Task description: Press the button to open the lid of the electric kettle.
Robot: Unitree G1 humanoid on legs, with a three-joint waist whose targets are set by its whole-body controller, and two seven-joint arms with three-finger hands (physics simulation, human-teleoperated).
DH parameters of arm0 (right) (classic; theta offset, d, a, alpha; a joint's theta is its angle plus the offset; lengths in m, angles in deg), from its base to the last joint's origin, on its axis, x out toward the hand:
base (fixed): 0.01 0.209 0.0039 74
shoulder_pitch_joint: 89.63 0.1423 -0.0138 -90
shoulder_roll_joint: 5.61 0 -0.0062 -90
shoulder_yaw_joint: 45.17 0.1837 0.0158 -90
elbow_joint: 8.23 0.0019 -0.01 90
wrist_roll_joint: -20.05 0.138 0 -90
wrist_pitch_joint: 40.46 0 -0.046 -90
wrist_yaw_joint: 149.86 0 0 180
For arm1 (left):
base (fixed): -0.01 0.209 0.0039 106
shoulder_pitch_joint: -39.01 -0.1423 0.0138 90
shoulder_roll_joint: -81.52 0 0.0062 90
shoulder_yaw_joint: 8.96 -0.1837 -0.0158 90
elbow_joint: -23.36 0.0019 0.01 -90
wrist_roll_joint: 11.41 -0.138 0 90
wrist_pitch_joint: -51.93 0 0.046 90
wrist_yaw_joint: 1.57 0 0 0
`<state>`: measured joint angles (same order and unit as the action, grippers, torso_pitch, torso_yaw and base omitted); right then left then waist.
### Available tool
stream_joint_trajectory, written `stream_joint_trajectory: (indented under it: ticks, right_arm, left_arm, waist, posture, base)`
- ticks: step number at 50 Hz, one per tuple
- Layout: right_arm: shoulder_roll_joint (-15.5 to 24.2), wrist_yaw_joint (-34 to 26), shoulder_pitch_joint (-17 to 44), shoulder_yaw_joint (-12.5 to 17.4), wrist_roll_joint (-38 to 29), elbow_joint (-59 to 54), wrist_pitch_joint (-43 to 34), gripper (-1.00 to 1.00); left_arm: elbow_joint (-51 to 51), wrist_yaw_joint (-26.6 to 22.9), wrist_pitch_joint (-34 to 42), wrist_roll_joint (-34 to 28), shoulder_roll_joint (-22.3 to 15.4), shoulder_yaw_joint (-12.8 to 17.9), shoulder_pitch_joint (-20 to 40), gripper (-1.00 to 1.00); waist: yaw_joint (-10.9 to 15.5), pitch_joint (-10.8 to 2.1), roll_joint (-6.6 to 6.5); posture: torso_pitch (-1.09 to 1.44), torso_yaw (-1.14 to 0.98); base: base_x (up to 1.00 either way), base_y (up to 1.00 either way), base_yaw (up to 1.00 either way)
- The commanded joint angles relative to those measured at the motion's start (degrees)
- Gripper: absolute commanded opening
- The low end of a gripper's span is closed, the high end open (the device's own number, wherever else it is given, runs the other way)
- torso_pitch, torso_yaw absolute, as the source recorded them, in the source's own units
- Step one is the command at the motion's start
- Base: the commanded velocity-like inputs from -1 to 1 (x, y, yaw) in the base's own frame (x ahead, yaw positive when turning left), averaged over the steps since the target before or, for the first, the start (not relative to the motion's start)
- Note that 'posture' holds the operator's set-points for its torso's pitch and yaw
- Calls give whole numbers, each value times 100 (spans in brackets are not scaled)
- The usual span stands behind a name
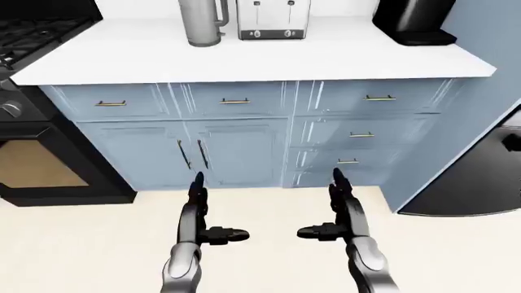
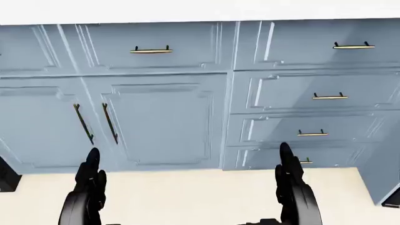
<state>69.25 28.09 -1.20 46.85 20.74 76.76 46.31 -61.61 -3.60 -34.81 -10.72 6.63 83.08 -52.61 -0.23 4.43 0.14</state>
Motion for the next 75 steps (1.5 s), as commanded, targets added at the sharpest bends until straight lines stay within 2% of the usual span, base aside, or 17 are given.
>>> stream_joint_trajectory:
  ticks: [1, 3, 5, 7, 13, 15, 16, 17, 18, 20, 27, 31, 39, 46, 60, 72, 75]
  right_arm:
    - [6, 146, 460, 148, 37, -635, 977, 100]
    - [-70, 262, 426, -11, -63, -754, 1148, 100]
    - [-77, 377, 827, -17, -35, -1281, 1270, 100]
    - [32, 330, 1006, 48, 63, -1284, 1075, 100]
    - [134, 173, 593, 91, 177, -380, 557, 100]
    - [557, -598, 2109, 794, 588, -5450, 4006, 100]
    - [615, -763, 1833, 763, 727, -5421, 4236, 100]
    - [319, -45, 519, 84, 442, -1488, 1793, 100]
    - [244, 8, 386, 59, 361, -952, 1382, 100]
    - [246, -90, 540, 177, 313, -1482, 1756, 100]
    - [171, 67, 651, 166, 108, 67, 351, 100]
    - [397, 123, 1562, 319, 114, 594, -628, 100]
    - [855, 397, 4313, 322, -107, 1151, -2594, 100]
    - [958, 431, 5773, 194, -284, 1175, -3331, 100]
    - [1438, 256, 6358, 377, -185, 3076, -5195, 100]
    - [1477, 376, 6683, 445, -25, 3790, -5783, 100]
    - [1427, 430, 6666, 395, -36, 3766, -5720, 100]
  left_arm:
    - [-485, -63, -333, 137, -46, 79, 251, 100]
    - [-456, -70, -376, 147, -51, 88, 255, 100]
    - [-524, -80, -378, 146, -49, 77, 226, 100]
    - [-346, -78, -439, 162, -65, 116, 308, 100]
    - [-454, -79, -408, 186, -66, 122, 262, 100]
    - [-427, -87, -415, 198, -68, 126, 270, 100]
    - [-466, -87, -399, 193, -68, 121, 251, 100]
    - [-487, -84, -381, 196, -65, 122, 244, 100]
    - [-498, -73, -363, 185, -61, 116, 247, 100]
    - [-443, -52, -352, 175, -60, 115, 306, 100]
    - [-1343, 319, 1342, 919, -402, 607, 1446, 100]
    - [-1533, 688, 2226, 1537, -951, 1017, 2640, 100]
    - [-1235, 1245, 3458, 1986, -1790, 906, 5092, 100]
    - [-1468, 1787, 4460, 2289, -1768, 982, 6482, 100]
    - [-3592, 3778, 7123, 5605, -2754, 2021, 7312, 100]
    - [-3466, 5507, 5791, 8068, -4020, 1460, 7210, 100]
    - [-3526, 5719, 5570, 8314, -4208, 1311, 7235, 100]
  waist:
    - [-12, -5, 45]
    - [36, -349, -14]
    - [35, -105, 26]
    - [21, -401, 31]
    - [57, -453, 6]
    - [55, -390, -8]
    - [-39, -427, -27]
    - [-69, -526, 2]
    - [25, -629, 67]
    - [115, -486, 60]
    - [36, -528, 10]
    - [36, -532, 9]
    - [26, -493, -41]
    - [14, -373, -66]
    - [-10, -165, -93]
    - [-24, -115, -140]
    - [-2, -234, -153]
  posture:
    - [0, 0]
    - [0, 0]
    - [0, 0]
    - [0, 0]
    - [0, 0]
    - [0, 0]
    - [0, 0]
    - [0, 0]
    - [0, 0]
    - [0, 0]
    - [0, 0]
    - [0, 0]
    - [0, 0]
    - [0, 0]
    - [0, 0]
    - [0, 0]
    - [0, 0]
  base:
    - [0, 0, 0]
    - [0, 0, 0]
    - [0, 0, 0]
    - [0, 0, 0]
    - [0, 0, 0]
    - [0, 0, 0]
    - [0, 0, 0]
    - [0, 0, 0]
    - [0, 0, 0]
    - [0, 0, 0]
    - [0, 0, 0]
    - [0, 0, 0]
    - [0, 0, 0]
    - [0, 0, 0]
    - [0, 0, 0]
    - [0, 0, 0]
    - [0, 9, 0]
